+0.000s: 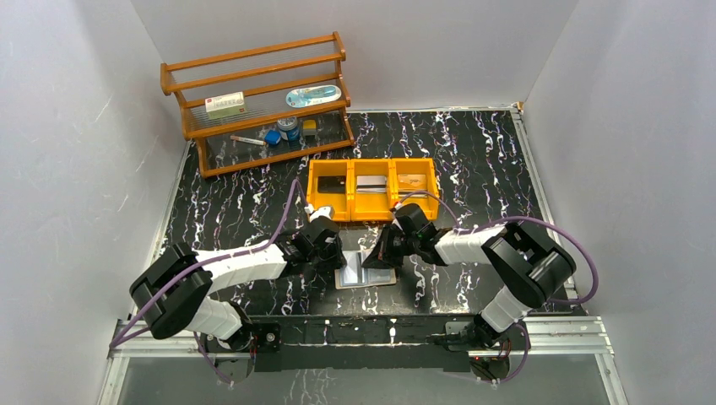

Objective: Take the credit cards out of the card holder

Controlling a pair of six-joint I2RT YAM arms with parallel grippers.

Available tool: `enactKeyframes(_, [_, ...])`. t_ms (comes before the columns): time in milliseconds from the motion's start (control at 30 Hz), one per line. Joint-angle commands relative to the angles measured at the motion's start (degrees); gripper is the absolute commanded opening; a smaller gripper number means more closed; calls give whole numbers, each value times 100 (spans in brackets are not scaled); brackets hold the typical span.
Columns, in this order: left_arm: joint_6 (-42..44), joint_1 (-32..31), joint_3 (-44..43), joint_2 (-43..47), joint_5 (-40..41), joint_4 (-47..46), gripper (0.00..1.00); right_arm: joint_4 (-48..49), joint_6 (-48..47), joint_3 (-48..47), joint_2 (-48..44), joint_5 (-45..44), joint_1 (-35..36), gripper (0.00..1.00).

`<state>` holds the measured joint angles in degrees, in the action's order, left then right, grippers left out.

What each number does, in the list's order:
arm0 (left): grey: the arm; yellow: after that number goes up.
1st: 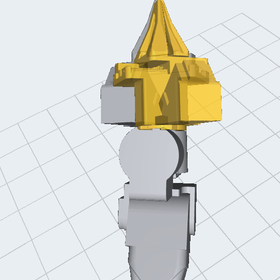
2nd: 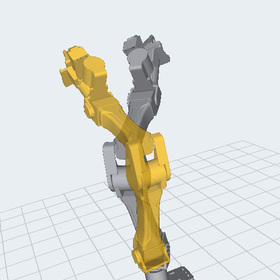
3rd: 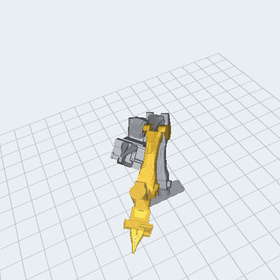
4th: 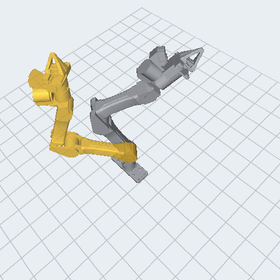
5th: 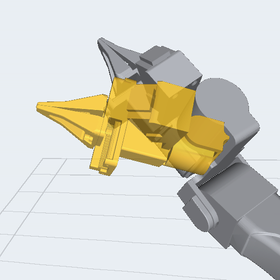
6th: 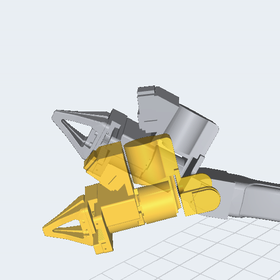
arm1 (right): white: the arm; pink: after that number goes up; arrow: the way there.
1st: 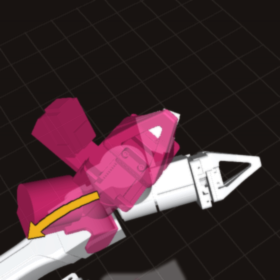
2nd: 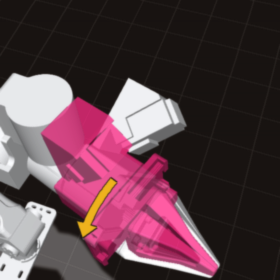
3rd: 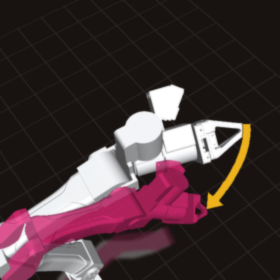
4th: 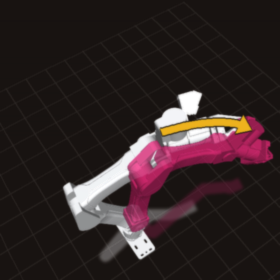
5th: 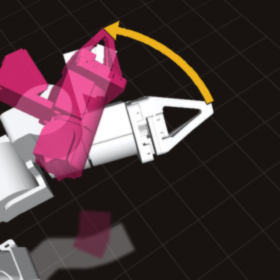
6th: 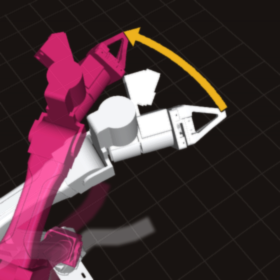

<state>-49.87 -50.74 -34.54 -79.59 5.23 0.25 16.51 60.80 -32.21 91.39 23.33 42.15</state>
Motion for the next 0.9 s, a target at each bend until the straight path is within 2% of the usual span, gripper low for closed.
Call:
enactKeyframes(0, [17,-66,156,94,89,419,13,389,-115,109,-419,192,-64,0])
enactKeyframes(267, [99,-61,142,94,-63,240,3,587,12,187,-464,288,-82,0])
enactKeyframes(367, [109,-74,100,93,-32,354,1,439,63,196,-648,50,-84,0])
enactKeyframes(867, [47,-67,167,259,24,320,0,115,126,402,-823,-270,-155,0])
